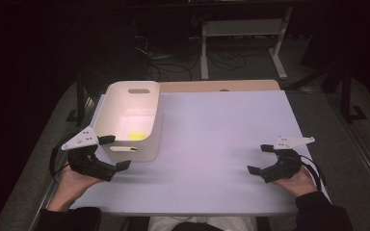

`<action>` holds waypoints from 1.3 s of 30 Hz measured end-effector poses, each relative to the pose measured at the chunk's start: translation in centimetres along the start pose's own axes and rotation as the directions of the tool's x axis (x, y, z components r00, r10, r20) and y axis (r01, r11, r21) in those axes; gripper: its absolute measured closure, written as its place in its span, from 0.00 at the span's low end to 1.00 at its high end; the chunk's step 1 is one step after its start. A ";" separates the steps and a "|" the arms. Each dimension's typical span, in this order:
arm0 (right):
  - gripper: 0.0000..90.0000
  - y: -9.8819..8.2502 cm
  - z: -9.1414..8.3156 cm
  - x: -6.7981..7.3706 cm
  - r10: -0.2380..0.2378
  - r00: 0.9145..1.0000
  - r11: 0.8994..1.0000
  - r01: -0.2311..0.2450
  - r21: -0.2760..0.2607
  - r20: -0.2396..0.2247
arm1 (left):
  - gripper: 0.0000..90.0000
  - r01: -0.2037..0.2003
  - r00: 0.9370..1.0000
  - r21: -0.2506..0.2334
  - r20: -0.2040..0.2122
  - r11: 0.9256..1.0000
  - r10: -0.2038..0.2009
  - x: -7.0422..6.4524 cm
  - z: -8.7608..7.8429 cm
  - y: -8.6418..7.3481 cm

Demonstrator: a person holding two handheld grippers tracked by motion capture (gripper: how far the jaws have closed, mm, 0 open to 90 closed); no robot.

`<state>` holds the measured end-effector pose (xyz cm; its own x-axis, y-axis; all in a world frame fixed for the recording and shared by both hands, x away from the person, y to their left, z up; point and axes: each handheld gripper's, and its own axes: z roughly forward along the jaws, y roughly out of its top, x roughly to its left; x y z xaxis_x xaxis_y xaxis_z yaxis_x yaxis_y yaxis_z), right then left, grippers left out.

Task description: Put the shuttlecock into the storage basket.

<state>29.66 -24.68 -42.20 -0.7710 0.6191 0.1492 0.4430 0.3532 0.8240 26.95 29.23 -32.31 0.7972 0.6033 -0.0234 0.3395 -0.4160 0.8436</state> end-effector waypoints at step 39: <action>0.00 0.0 0.0 0.0 -0.003 1.000 1.000 0.003 -0.001 -0.002 | 0.00 0.040 0.999 -0.037 -0.025 0.999 -0.041 0.5 1.1 -5.3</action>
<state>29.64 -24.68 -42.19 -0.7733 0.6165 0.1482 0.4404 0.3540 0.8251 26.14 31.00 -37.34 0.7698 0.6367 -0.0445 0.3526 -0.3660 0.8612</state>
